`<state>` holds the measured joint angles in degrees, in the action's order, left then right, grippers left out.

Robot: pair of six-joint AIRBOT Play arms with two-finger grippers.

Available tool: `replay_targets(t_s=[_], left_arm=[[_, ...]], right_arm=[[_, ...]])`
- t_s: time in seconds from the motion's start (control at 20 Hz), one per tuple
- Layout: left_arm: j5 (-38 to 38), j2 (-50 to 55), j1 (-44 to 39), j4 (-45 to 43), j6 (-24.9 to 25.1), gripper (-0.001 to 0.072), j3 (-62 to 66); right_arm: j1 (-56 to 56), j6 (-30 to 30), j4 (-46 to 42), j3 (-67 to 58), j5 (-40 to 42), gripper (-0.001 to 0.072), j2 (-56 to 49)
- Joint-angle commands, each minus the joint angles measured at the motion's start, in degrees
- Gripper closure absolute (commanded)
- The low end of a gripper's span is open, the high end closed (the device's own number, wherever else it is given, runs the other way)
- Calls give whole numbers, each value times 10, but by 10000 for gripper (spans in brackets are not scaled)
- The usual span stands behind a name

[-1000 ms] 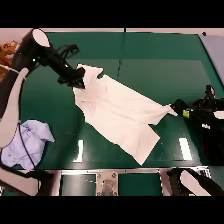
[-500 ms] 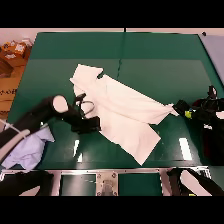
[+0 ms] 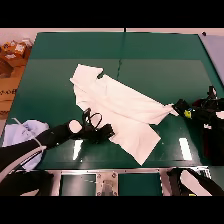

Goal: Fold the shirts.

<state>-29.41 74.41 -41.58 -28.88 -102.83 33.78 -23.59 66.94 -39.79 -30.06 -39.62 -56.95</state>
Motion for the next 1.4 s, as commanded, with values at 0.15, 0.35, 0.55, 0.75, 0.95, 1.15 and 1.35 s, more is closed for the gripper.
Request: replay_targets(t_s=[0.15, 0.35, 0.55, 0.75, 0.95, 1.15, 1.35], left_arm=[[15, 20, 6, 99, 142, 685, 8], [-167, -24, 201, 40, 207, 686, 24], [-331, -100, 436, -108, 211, 686, 34], [-410, -101, 561, -200, 236, 685, 43], [-410, -101, 642, -217, 260, 685, 52], [-403, -101, 646, -200, 284, 685, 53], [-402, -101, 646, -198, 286, 685, 53]], right_arm=[[0, 1, 4, -1, -6, 696, -3], [0, 0, 2, -1, -56, 695, -3], [0, 1, 2, -1, -136, 458, -3], [-1, 33, -14, -1, -245, 420, -3], [-26, 127, -128, -1, -250, 418, -3], [-55, 141, -140, 13, -228, 271, -8], [-50, 136, -123, 61, -223, 291, -38]])
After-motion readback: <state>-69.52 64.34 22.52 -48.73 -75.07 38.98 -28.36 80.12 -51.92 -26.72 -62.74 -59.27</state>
